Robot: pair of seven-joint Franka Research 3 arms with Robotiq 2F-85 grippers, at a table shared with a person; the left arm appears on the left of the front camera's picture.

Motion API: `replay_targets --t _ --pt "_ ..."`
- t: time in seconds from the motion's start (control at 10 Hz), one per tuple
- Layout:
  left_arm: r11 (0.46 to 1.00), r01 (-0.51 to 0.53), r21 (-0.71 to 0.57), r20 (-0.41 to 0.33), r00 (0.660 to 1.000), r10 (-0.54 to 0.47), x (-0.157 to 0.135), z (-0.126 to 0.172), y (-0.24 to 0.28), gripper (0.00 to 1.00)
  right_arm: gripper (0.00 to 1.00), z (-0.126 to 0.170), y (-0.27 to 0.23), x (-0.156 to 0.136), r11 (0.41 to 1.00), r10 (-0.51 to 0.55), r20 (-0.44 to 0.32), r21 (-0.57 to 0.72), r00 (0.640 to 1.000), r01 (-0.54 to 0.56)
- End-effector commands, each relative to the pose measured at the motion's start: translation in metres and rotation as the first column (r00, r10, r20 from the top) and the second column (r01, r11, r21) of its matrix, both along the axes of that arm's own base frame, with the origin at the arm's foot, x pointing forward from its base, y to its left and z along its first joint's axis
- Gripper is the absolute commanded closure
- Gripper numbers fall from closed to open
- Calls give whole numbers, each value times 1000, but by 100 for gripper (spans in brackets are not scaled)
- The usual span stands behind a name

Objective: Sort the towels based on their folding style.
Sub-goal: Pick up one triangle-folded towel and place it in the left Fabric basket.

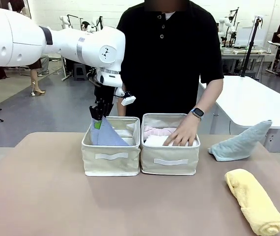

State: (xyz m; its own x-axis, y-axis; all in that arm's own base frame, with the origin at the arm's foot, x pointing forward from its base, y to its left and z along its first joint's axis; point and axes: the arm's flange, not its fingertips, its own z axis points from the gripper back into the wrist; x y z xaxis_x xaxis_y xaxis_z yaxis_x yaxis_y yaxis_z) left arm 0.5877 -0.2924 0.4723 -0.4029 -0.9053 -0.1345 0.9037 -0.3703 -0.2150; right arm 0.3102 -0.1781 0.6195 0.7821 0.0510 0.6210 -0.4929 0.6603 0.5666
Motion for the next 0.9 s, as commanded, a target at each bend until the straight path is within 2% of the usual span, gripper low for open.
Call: replay_targets --t 0.0,0.2,0.3,0.4,0.5,0.6,0.7,0.8 --pt "1000 15 -15 -110 994 -17 11 -9 1 84 0 1 -2 1 1000 11 19 17 1000 -12" --pt "1000 21 -5 -177 984 -22 14 -21 -2 84 0 1 -2 1 1000 11 19 17 1000 -12" --pt "1000 25 -6 -181 983 -25 14 -21 -2 84 0 1 -2 1 1000 11 19 17 1000 -12" --pt "1000 22 -14 -178 984 -25 13 -20 -2 24 0 1 -2 1 1000 11 19 17 1000 -12" --pt "1000 23 -19 -171 985 -26 13 -18 -1 24 0 1 -2 1 1000 11 19 17 1000 -12" --pt "999 25 -20 -166 986 -28 11 -17 -1 0 0 1 -2 1 1000 11 19 17 1000 -12" --pt "999 25 -19 -159 987 -28 11 -16 -1 21 0 1 -2 1 1000 11 19 17 1000 -12" --pt "999 27 -20 -157 987 -30 10 -16 0 0 0 1 -2 1 1000 11 19 17 1000 -12"
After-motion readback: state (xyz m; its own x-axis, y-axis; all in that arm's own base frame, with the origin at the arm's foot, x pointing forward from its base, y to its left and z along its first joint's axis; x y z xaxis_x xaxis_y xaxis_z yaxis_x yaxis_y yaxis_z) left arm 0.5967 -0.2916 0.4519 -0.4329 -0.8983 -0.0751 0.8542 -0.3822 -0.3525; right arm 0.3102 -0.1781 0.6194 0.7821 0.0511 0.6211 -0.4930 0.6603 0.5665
